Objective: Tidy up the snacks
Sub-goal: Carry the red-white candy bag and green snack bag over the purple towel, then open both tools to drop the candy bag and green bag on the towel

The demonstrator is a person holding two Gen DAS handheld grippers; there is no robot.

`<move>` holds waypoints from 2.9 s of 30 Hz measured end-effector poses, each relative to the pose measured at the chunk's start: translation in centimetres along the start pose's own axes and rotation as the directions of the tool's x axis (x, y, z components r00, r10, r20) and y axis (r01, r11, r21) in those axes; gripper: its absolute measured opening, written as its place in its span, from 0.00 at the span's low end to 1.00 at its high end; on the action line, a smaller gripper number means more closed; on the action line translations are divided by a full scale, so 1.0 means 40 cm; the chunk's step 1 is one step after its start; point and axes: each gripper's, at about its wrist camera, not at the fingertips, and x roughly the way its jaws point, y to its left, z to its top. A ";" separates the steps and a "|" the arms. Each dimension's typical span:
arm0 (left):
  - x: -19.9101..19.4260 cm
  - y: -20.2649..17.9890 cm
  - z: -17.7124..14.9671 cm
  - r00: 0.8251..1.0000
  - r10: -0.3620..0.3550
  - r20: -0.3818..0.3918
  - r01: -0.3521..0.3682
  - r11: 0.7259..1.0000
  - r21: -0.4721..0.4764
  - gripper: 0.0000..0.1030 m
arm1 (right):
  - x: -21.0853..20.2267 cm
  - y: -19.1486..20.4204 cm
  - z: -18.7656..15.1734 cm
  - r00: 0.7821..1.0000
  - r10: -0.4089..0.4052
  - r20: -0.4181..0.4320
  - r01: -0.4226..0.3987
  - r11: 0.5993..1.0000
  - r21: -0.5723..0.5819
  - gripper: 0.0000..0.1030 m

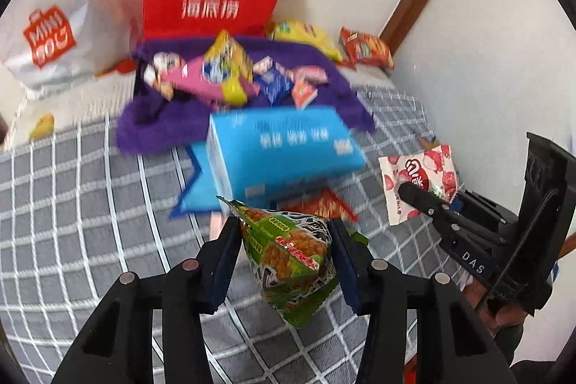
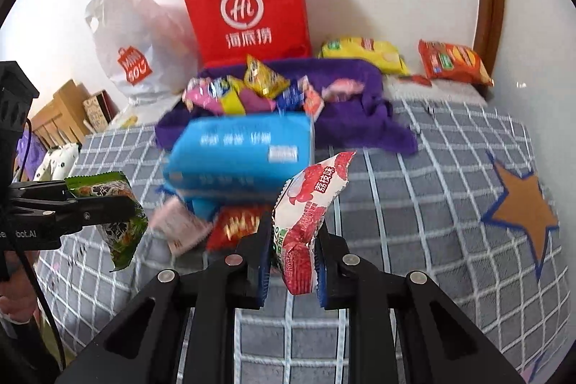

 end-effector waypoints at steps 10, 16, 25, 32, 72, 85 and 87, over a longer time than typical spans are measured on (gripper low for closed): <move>-0.065 0.025 0.190 0.994 0.053 0.101 -0.051 0.999 -0.013 0.46 | 0.010 0.008 0.202 0.998 -0.014 0.062 0.012 1.000 0.027 0.20; -0.057 0.052 0.281 0.989 0.055 0.140 -0.051 0.998 -0.037 0.46 | 0.033 0.017 0.317 0.994 -0.011 0.106 0.010 1.000 0.010 0.20; 0.014 0.105 0.374 0.989 0.052 0.140 -0.041 0.996 -0.082 0.46 | 0.115 0.012 0.417 0.995 -0.013 0.094 0.013 1.000 0.003 0.20; 0.062 0.165 0.430 0.985 0.062 0.161 -0.044 0.992 -0.115 0.46 | 0.195 0.020 0.491 0.997 0.002 0.083 -0.003 1.000 0.010 0.20; 0.135 0.205 0.435 0.993 0.073 0.097 -0.061 0.991 -0.116 0.46 | 0.333 -0.013 0.500 1.000 0.000 -0.003 0.000 1.000 0.007 0.20; 0.139 0.211 0.434 0.992 0.085 0.094 -0.073 0.990 -0.121 0.46 | 0.319 -0.049 0.495 1.000 -0.010 -0.022 0.011 1.000 0.011 0.20; 0.142 0.215 0.435 0.992 0.091 0.090 -0.079 0.989 -0.126 0.46 | 0.329 -0.046 0.491 0.999 0.005 -0.045 -0.005 1.000 -0.003 0.20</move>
